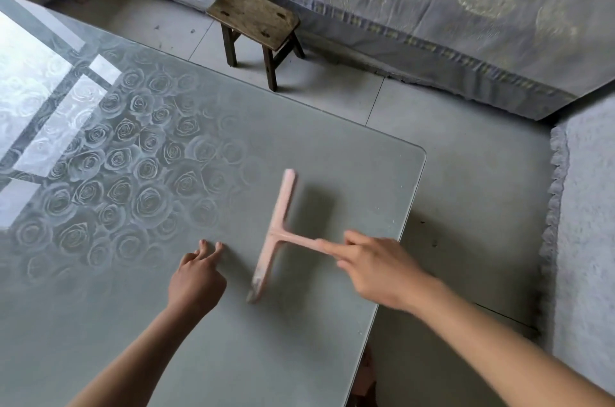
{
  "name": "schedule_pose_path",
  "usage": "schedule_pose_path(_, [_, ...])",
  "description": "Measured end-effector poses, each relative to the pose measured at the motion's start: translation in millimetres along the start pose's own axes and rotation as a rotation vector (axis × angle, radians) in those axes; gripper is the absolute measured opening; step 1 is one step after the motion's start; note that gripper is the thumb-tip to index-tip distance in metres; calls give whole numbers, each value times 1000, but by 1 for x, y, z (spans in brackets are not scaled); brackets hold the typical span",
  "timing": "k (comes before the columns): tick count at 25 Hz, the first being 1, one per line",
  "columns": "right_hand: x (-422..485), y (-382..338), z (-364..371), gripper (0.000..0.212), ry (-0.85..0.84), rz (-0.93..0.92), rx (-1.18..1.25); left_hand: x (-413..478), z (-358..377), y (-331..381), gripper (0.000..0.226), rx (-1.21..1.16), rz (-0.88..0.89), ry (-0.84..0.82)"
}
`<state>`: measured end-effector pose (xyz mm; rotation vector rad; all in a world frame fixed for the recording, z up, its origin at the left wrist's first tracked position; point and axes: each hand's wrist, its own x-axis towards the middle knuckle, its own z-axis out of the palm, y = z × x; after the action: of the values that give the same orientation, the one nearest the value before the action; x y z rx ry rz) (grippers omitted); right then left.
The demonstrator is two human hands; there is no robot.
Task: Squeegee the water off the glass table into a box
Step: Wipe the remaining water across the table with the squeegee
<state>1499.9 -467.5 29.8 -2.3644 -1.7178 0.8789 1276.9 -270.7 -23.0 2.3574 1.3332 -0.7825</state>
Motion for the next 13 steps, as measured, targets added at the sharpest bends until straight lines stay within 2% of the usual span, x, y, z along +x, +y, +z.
schedule_pose_path(2, [-40, 42, -16, 50, 7, 87, -1, 0, -3, -2, 71, -16, 15, 1])
schedule_pose_path(5, [-86, 84, -27, 47, -103, 246, 56, 1, -5, -2, 71, -12, 47, 17])
schedule_pose_path(8, [-47, 48, -8, 48, -91, 169, 164, 7, -9, -5, 68, -4, 21, 27])
schedule_pose_path(11, [30, -19, 12, 49, -67, 31, 122, 9, -9, -6, 59, -58, -13, 38])
schedule_pose_path(13, [55, -35, 7, 48, -3, -28, 104, 8, -11, -8, 53, -103, -18, 80])
